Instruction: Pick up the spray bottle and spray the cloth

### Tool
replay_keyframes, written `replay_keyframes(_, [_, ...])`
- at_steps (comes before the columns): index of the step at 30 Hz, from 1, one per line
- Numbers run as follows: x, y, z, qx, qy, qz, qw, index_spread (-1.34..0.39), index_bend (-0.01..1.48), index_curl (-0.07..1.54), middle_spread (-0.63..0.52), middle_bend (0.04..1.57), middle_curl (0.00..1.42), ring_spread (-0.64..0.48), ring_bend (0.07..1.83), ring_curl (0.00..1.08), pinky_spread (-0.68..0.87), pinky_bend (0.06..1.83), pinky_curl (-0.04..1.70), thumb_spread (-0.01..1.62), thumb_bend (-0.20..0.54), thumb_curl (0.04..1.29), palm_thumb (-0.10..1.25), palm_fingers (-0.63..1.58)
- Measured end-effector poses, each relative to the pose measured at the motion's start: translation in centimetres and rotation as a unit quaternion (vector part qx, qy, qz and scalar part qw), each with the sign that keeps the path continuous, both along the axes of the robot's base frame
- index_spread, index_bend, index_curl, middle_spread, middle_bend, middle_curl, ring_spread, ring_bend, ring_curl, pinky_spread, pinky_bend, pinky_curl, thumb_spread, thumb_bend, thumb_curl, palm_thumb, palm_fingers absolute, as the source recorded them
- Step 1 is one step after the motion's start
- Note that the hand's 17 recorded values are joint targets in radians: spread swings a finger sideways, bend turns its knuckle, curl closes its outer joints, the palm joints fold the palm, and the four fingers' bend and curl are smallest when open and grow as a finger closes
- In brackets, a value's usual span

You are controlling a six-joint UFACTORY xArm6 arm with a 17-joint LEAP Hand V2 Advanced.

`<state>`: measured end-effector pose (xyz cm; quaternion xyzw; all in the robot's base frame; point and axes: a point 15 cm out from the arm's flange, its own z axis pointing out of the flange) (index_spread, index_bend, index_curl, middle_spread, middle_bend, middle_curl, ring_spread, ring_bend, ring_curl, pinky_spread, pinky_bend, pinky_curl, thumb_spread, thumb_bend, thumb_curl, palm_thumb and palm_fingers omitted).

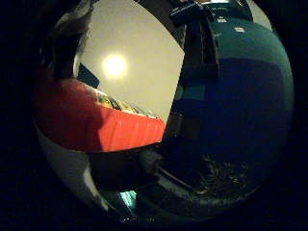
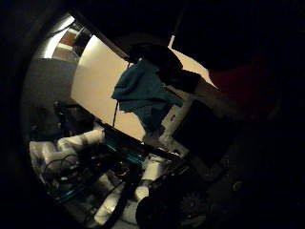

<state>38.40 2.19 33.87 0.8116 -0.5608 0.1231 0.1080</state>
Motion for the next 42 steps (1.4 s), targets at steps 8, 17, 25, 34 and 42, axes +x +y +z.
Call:
replay_keyframes(8, [-0.6,5.2,-3.7,-0.020,0.035,0.019,0.999,-0.24,1.12,0.97,-0.15,1.36,0.87,-0.24,1.34,0.86,-0.21,1.11,1.19,1.14,-0.013,0.43,1.03,1.09])
replay_keyframes(17, [-0.7,6.6,-5.0,-0.026,0.047,0.025,0.998,-0.24,1.12,0.97,-0.15,1.36,0.87,-0.24,1.34,0.86,-0.21,1.11,1.20,1.15,-0.013,0.43,1.02,1.09])
replay_keyframes(25, [-1.0,7.0,-4.2,-0.013,0.041,0.026,0.999,-0.24,1.11,0.97,-0.15,1.35,0.88,-0.24,1.34,0.86,-0.21,1.11,1.20,1.14,-0.013,0.42,1.03,1.10])
replay_keyframes(34, [-1.9,10.7,-1.0,0.084,0.019,0.016,0.996,-0.24,1.11,0.97,-0.15,1.35,0.88,-0.24,1.34,0.86,-0.21,1.11,1.20,1.14,-0.013,0.42,1.03,1.10])
replay_keyframes(42, [-1.0,18.0,4.8,0.242,-0.012,0.011,0.970,-0.24,1.11,0.97,-0.15,1.35,0.88,-0.24,1.34,0.86,-0.21,1.11,1.20,1.14,-0.012,0.42,1.04,1.10])
